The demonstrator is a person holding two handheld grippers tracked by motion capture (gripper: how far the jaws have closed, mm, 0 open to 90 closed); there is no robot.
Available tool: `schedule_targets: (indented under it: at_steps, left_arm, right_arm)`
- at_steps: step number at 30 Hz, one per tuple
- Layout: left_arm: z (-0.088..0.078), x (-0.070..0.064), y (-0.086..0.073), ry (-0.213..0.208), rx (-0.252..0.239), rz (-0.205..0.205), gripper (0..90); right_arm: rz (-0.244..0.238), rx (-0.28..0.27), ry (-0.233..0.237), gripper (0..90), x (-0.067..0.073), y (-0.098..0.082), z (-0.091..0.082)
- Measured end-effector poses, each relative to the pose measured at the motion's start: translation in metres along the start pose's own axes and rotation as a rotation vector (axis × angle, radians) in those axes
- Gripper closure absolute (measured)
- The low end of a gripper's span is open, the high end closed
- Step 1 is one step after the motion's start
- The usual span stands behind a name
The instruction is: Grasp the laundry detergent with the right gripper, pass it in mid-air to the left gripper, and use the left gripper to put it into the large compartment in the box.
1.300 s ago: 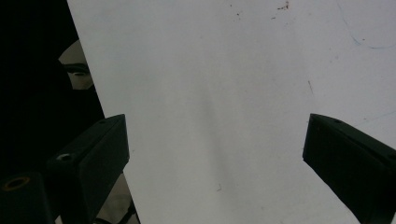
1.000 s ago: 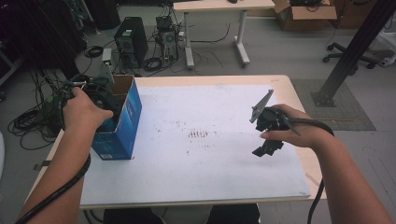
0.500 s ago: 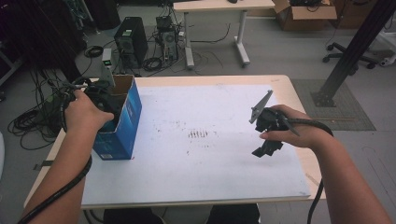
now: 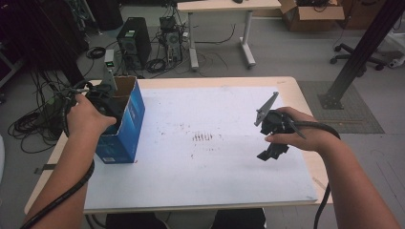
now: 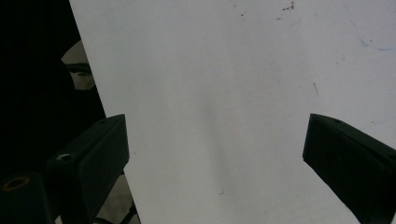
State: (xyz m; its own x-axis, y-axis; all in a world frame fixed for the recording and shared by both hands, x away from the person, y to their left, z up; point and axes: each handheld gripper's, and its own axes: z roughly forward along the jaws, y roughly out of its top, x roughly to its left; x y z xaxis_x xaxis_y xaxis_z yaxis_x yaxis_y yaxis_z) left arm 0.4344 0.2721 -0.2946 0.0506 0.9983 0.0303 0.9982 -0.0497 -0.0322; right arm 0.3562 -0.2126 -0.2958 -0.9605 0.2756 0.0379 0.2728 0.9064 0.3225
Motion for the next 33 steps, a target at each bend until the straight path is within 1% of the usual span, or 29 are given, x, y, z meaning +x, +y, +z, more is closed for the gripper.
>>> schedule_targets:
  at_steps: [3,6,8,11,14,19,28,29,33]
  left_arm:
    - [0.0,0.0,0.0,-0.001,-0.003,0.005,37.3]
    - [0.0,-0.001,0.0,-0.009,-0.012,0.002,33.9]
    - [-0.001,-0.002,0.0,-0.004,-0.007,0.002,33.8]
    - [-0.003,-0.002,0.0,-0.005,-0.01,-0.008,33.2]
    - [-0.006,-0.002,0.0,0.0,-0.012,-0.005,33.3]
    - [-0.01,-0.002,-0.001,0.0,-0.026,-0.009,33.3]
    - [-0.027,-0.003,-0.005,0.019,-0.047,-0.014,31.5]
    - [-0.029,-0.003,-0.006,0.018,-0.052,-0.019,30.2]
    - [-0.037,-0.003,-0.009,0.005,-0.056,-0.012,28.0]
  right_arm:
    - [0.004,-0.002,-0.001,7.1,0.0,-0.001,0.0]
    - [0.007,-0.006,0.0,7.1,-0.001,-0.002,0.0]
    - [0.008,-0.007,-0.002,7.1,-0.001,-0.003,0.001]
    - [0.007,-0.009,-0.001,7.1,-0.001,-0.003,0.001]
    - [0.008,-0.01,0.001,7.1,-0.001,-0.004,0.002]
    - [0.008,-0.01,0.003,7.1,-0.001,-0.005,0.003]
    - [0.006,-0.018,0.0,7.1,-0.001,-0.006,0.001]
    - [0.007,-0.019,0.001,7.1,-0.001,-0.006,0.001]
    - [0.007,-0.023,0.002,7.1,-0.001,-0.005,0.002]
